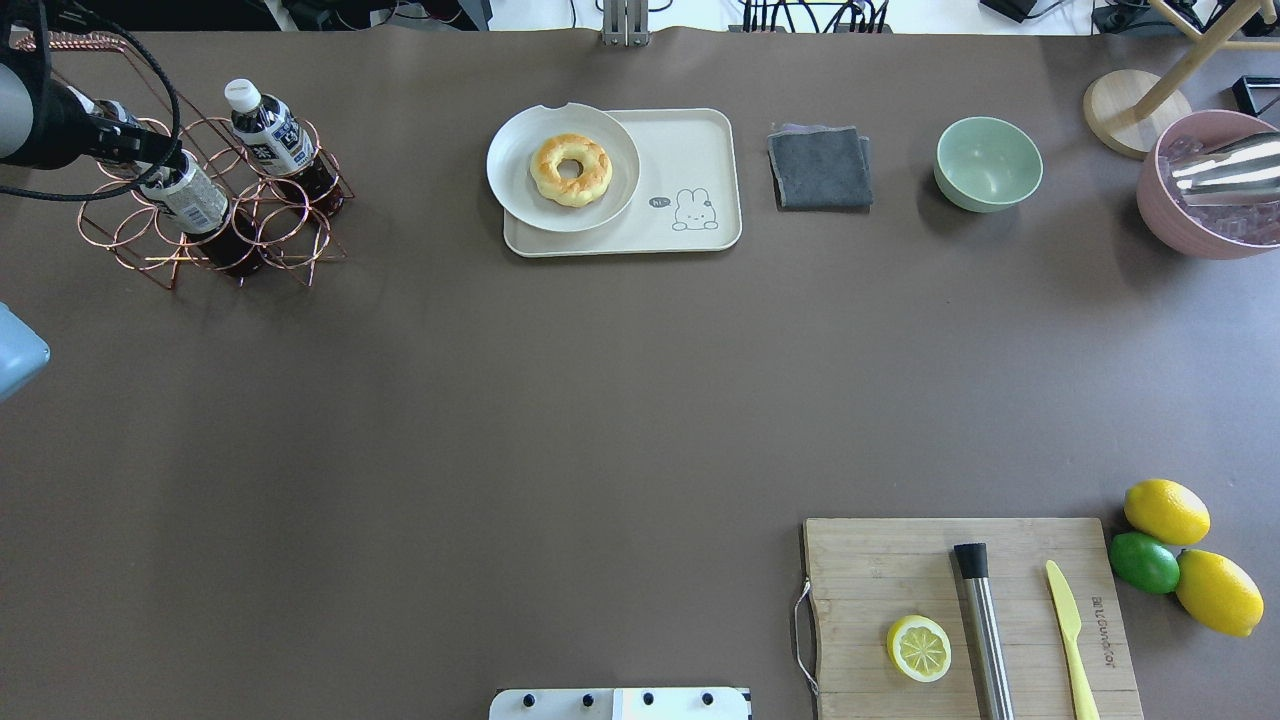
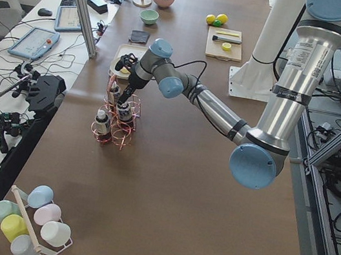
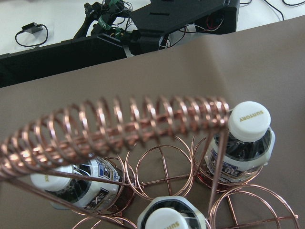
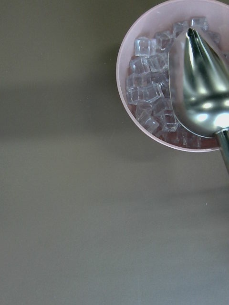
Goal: Place tea on tray
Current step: 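Close the left gripper on the bottle cap and lift it from the rack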
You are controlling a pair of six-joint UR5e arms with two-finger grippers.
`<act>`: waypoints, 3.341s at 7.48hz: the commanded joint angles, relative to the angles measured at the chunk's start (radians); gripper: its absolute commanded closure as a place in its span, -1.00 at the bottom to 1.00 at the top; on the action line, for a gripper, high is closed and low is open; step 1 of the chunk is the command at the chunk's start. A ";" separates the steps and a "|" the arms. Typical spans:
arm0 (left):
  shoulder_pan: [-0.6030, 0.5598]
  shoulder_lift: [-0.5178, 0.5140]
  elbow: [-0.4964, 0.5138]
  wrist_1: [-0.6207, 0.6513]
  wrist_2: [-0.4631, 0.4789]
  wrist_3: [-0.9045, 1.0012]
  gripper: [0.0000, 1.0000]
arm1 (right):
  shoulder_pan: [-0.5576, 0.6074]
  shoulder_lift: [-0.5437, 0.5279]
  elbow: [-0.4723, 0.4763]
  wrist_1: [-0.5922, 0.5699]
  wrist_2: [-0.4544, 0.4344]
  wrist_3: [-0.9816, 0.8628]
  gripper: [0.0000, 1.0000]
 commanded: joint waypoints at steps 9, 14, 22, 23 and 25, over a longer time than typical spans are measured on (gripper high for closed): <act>-0.014 -0.011 0.088 -0.098 -0.053 -0.003 -0.22 | 0.001 -0.004 0.007 0.000 0.000 -0.002 -1.00; -0.016 -0.010 0.075 -0.099 -0.067 -0.010 0.99 | 0.001 -0.009 0.003 0.000 0.000 -0.006 -1.00; -0.169 -0.080 -0.102 0.178 -0.235 0.063 1.00 | 0.003 -0.014 -0.002 0.000 0.000 -0.009 -1.00; -0.196 -0.082 -0.131 0.221 -0.237 0.074 1.00 | 0.001 -0.014 -0.002 0.000 0.000 -0.008 -1.00; -0.245 -0.131 -0.164 0.324 -0.269 0.112 1.00 | 0.001 -0.014 -0.005 0.000 0.000 -0.009 -1.00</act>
